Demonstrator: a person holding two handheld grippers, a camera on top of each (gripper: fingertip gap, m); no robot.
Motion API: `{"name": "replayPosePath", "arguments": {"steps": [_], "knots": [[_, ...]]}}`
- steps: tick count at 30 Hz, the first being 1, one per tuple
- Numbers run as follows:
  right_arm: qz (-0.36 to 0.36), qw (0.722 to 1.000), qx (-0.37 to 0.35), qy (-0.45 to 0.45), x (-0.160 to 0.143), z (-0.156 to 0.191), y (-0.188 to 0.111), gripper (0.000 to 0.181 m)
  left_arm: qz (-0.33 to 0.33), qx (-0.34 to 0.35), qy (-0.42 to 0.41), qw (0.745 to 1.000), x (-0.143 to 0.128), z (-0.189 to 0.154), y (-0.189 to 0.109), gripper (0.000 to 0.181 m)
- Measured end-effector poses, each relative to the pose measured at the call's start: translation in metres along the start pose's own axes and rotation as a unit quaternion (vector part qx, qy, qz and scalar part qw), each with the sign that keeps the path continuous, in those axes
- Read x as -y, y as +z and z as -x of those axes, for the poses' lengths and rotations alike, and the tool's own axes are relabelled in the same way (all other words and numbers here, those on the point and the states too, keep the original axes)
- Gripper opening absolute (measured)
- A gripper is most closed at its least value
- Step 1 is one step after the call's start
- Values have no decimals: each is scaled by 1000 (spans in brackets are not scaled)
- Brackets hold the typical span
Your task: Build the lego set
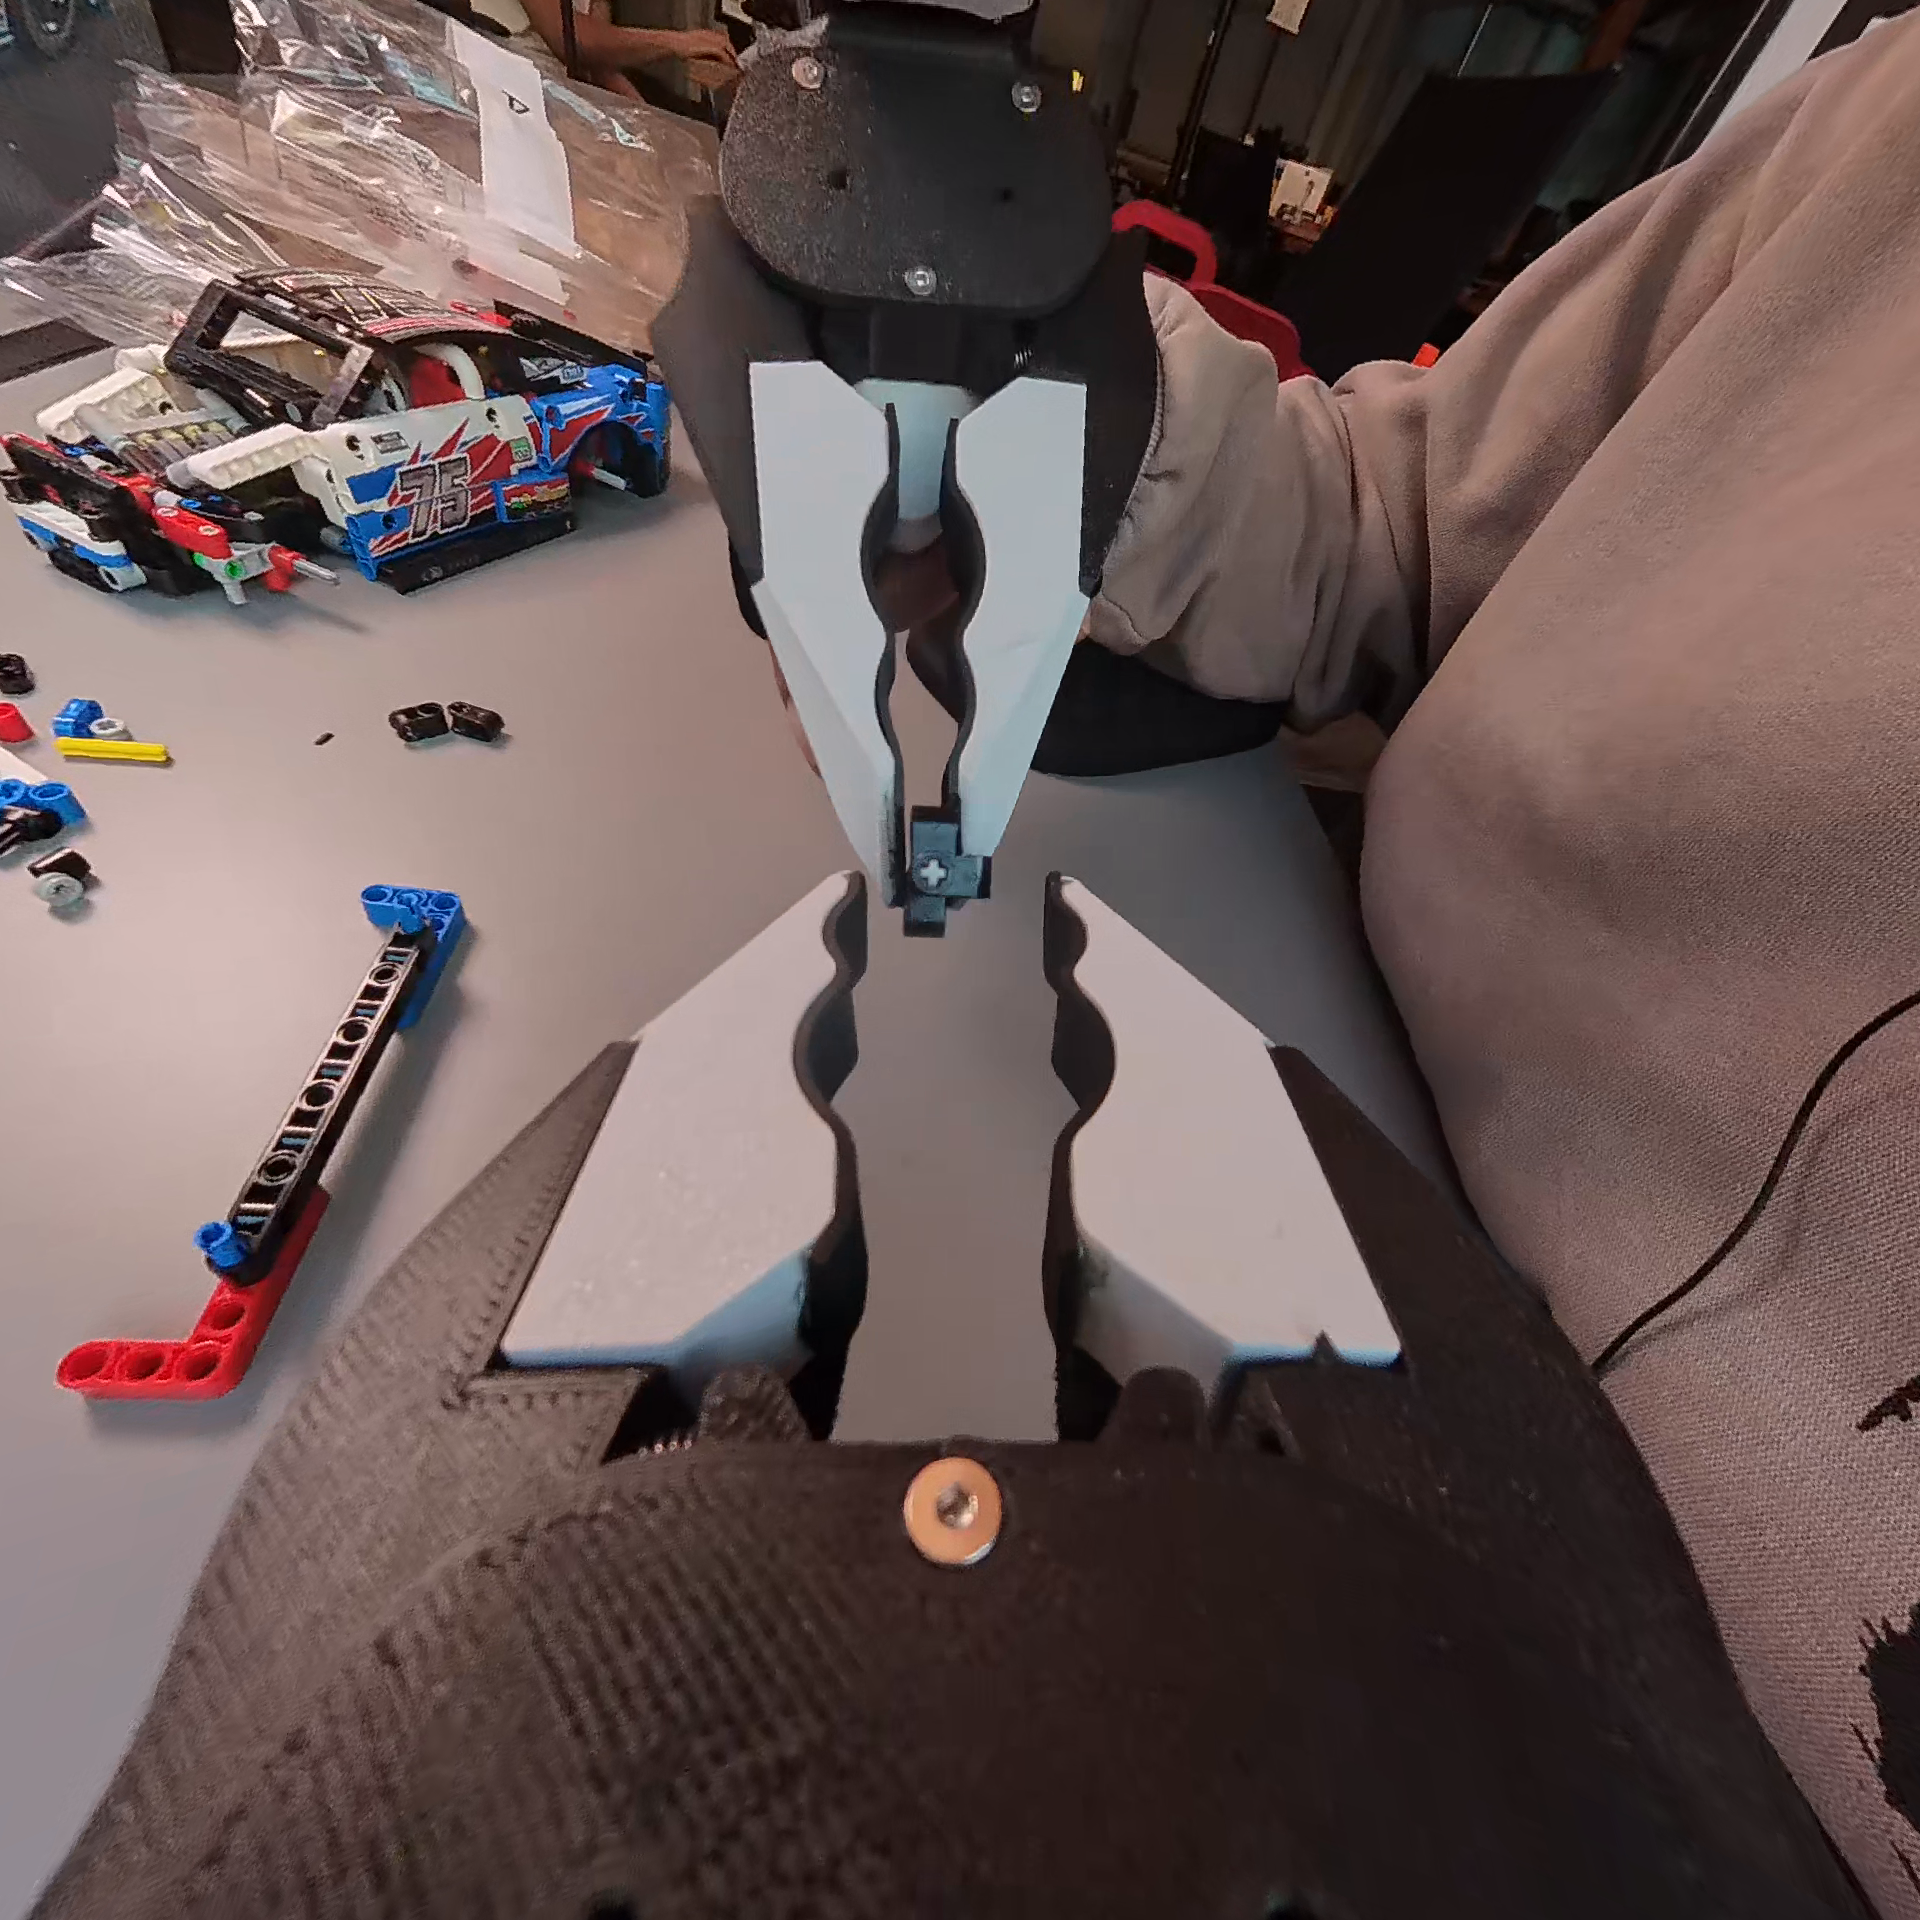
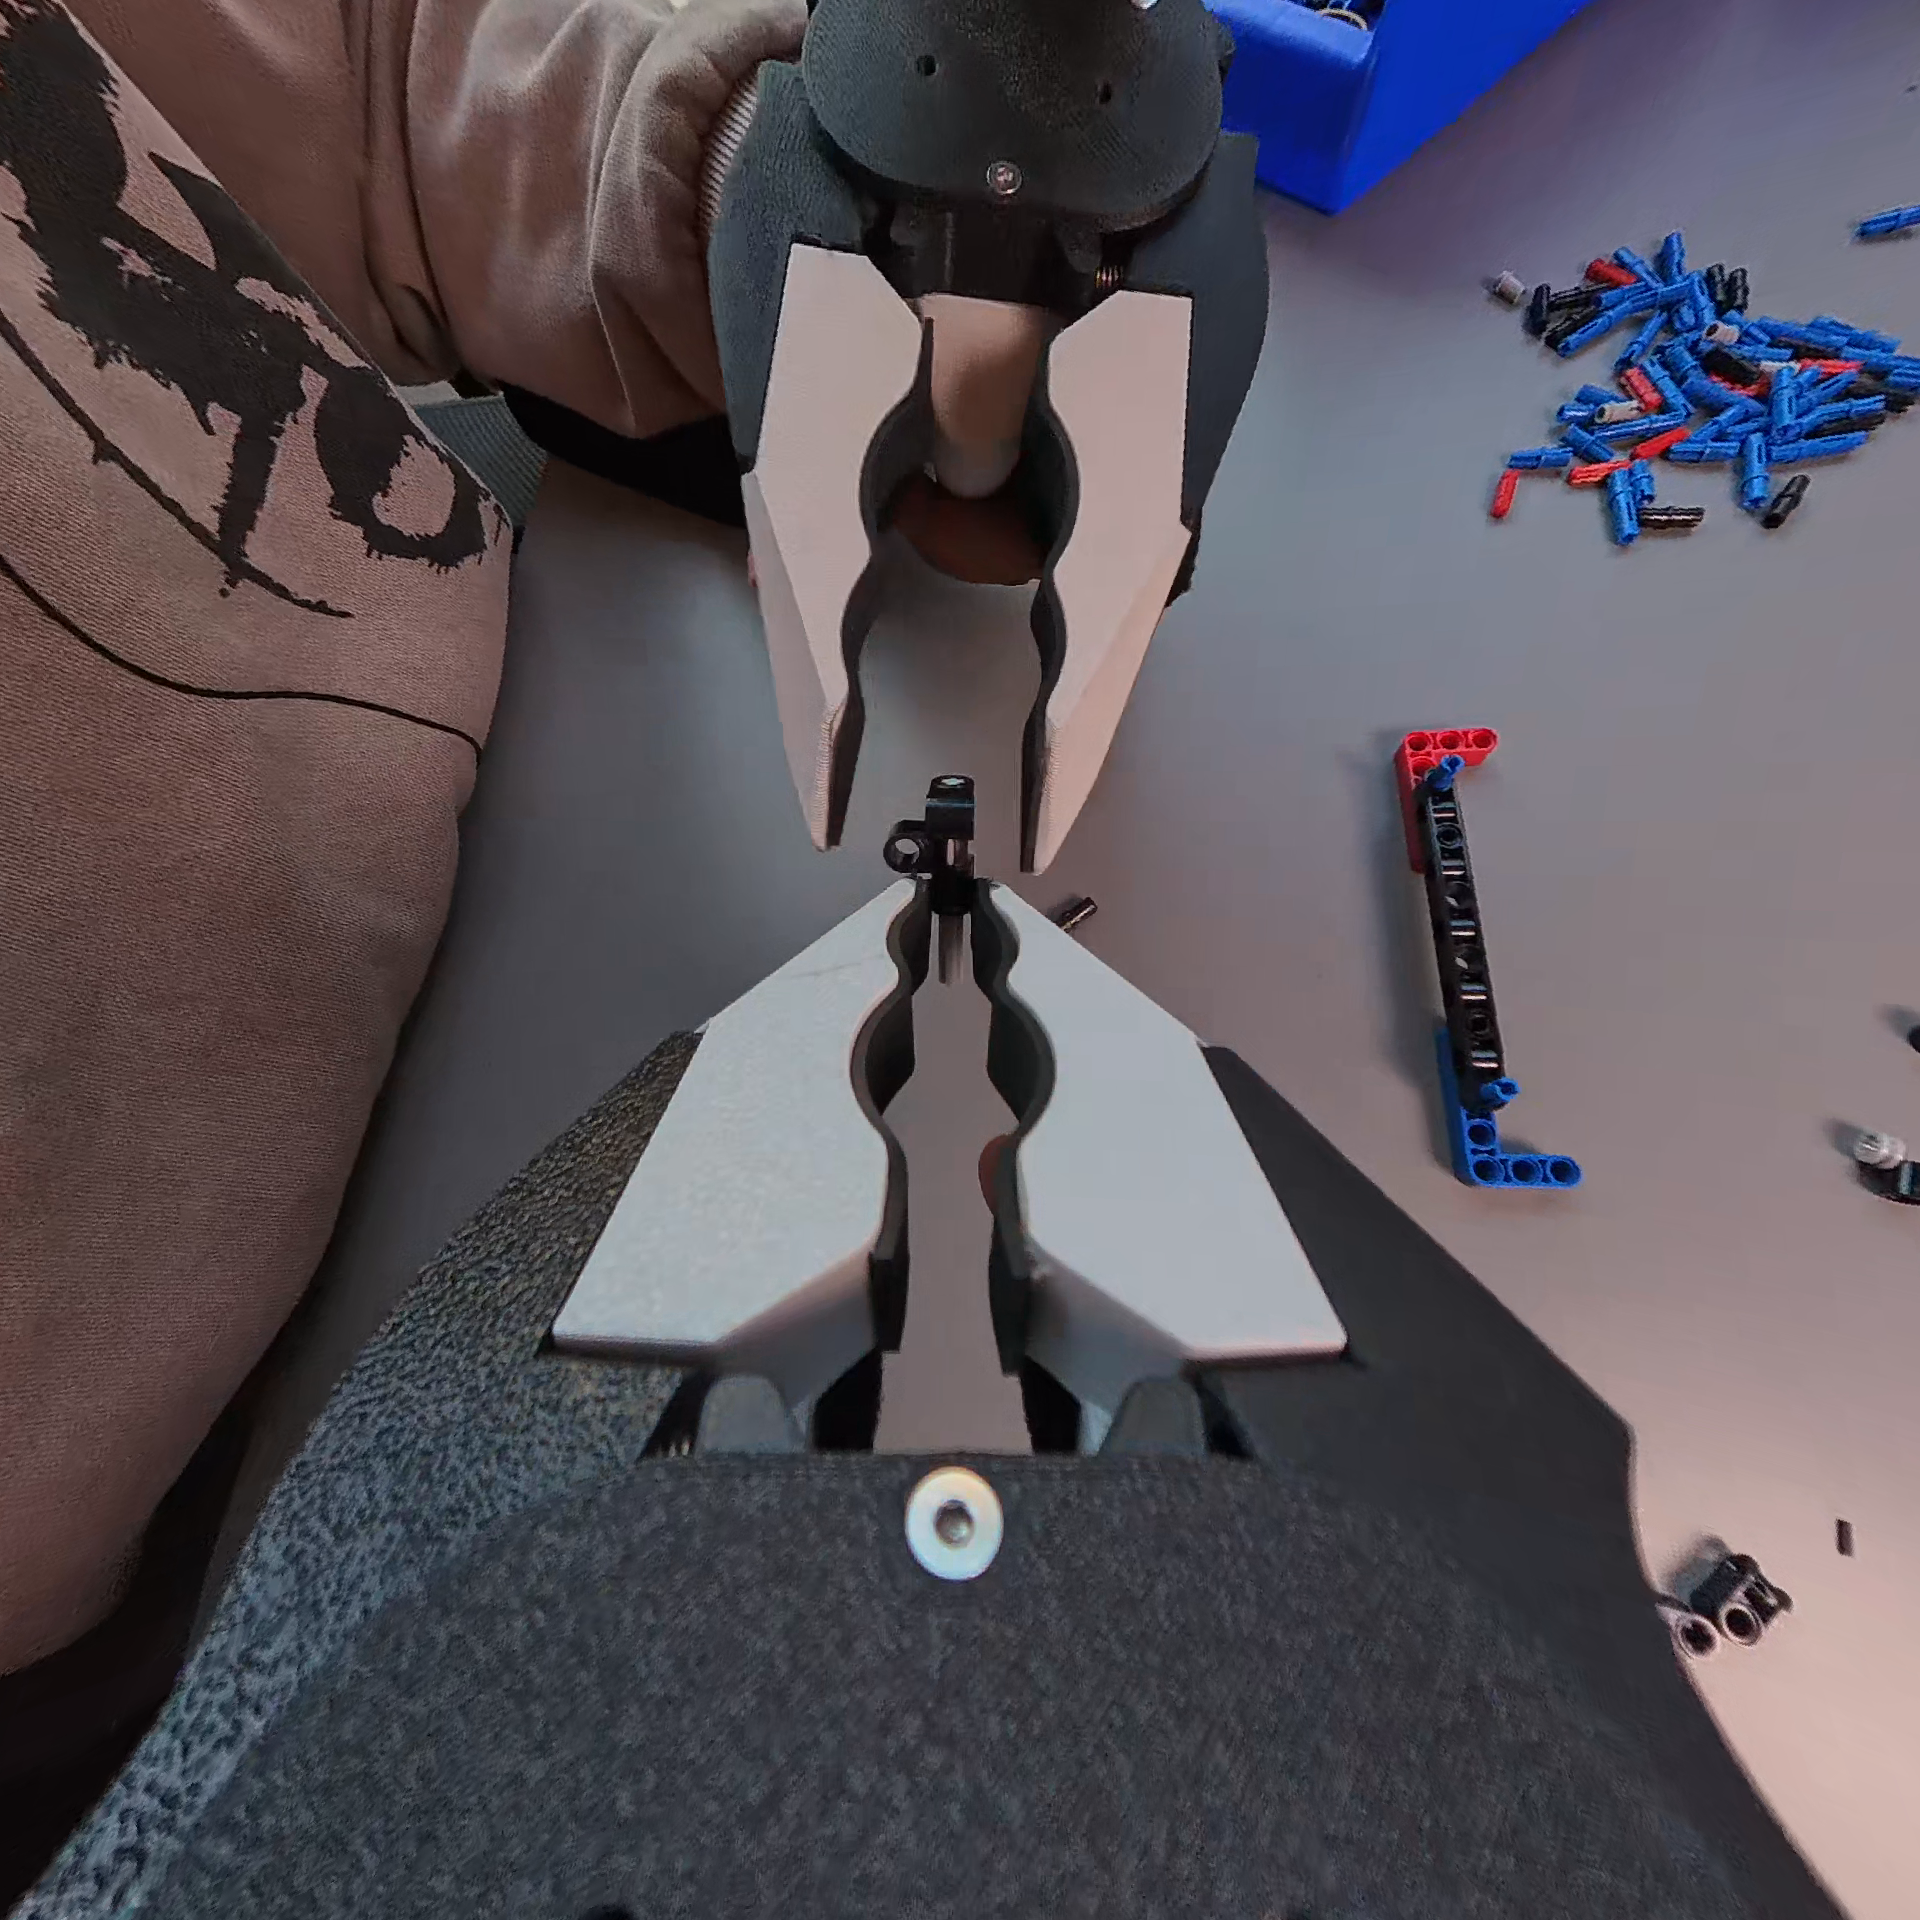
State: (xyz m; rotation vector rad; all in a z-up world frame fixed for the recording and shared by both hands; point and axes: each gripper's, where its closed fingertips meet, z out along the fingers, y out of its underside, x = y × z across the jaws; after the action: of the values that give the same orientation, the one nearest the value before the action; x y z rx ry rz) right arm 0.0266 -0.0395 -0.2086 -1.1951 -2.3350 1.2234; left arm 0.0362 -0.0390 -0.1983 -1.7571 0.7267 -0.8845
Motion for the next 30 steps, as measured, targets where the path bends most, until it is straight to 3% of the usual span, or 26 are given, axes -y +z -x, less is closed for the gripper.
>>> {"name": "replayPosePath", "arguments": {"steps": [6,12,20,30], "knots": [[12,1000,3,-4,-6,1,5,5,24,5,2,1000,-7,1,4,14],[-28,1000,0,-5,6,0,-5,5,-8,12,11,1000,7,0,1,15],[-128,991,3,-27,28,0,-19,8,-102,8,-10,995,34,1,-15,15],[-101,995,3,-13,19,-4,-18,3,-87,18,-14,996,27,3,-9,15]]}}
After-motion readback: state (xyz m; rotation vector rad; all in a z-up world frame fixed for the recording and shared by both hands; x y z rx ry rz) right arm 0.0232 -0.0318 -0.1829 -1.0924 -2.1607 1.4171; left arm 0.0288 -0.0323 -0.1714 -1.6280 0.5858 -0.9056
